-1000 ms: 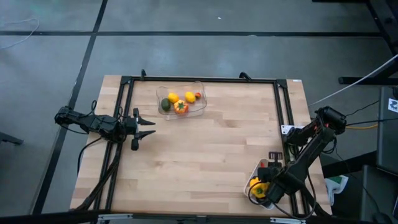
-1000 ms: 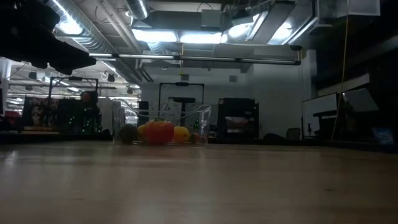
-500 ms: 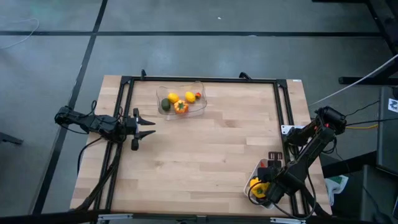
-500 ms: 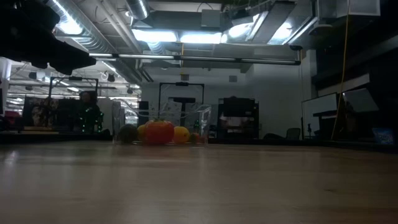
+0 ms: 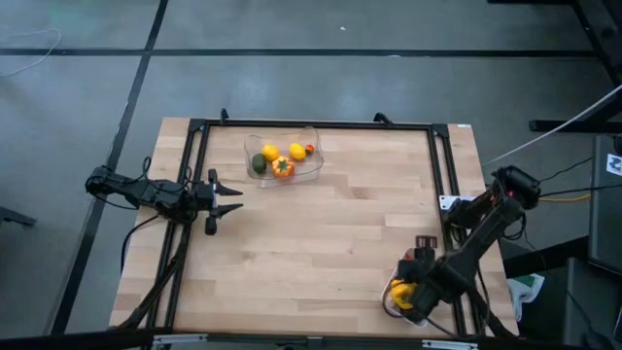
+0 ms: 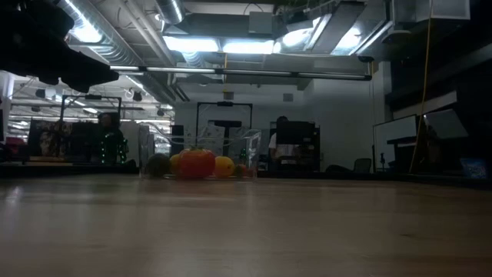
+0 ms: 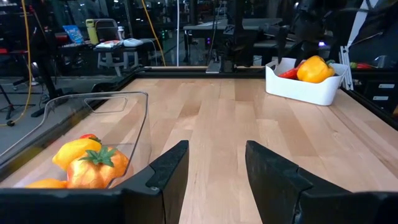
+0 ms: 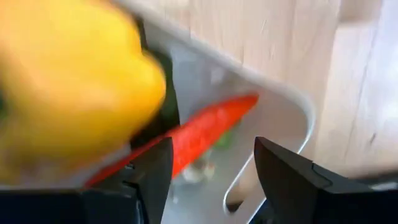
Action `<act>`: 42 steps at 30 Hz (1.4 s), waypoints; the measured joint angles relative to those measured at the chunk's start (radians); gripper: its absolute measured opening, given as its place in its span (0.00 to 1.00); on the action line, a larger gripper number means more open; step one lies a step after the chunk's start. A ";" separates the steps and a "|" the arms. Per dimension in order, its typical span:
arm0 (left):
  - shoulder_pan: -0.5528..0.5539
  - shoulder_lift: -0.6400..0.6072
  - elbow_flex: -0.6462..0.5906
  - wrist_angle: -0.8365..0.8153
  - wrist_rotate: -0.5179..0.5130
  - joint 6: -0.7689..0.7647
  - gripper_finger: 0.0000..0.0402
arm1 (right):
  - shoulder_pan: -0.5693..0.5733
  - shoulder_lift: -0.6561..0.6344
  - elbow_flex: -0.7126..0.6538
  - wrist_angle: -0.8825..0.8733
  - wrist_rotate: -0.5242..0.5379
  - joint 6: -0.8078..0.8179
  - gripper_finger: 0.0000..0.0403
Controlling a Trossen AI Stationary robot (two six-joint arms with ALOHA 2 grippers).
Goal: Sort produce into baskets
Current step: Return to Home Position
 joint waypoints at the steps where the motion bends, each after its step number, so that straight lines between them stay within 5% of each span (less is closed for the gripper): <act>1: 0.000 0.000 0.000 0.000 0.000 0.000 0.39 | -0.020 0.000 0.016 0.000 0.006 -0.018 0.56; 12: 0.000 0.000 0.000 0.000 0.000 0.000 0.39 | -0.343 -0.002 0.260 0.112 0.170 -0.539 0.56; 21: 0.000 0.000 0.000 0.000 0.000 0.000 0.39 | -0.629 -0.003 0.319 0.292 0.219 -0.999 0.54; 36: 0.000 0.000 0.000 0.000 0.000 0.000 0.39 | -0.868 -0.013 0.302 0.102 0.030 -1.170 0.04; 42: 0.000 0.000 0.000 0.000 0.000 0.000 0.39 | -0.865 -0.145 0.098 0.265 0.023 -1.197 0.06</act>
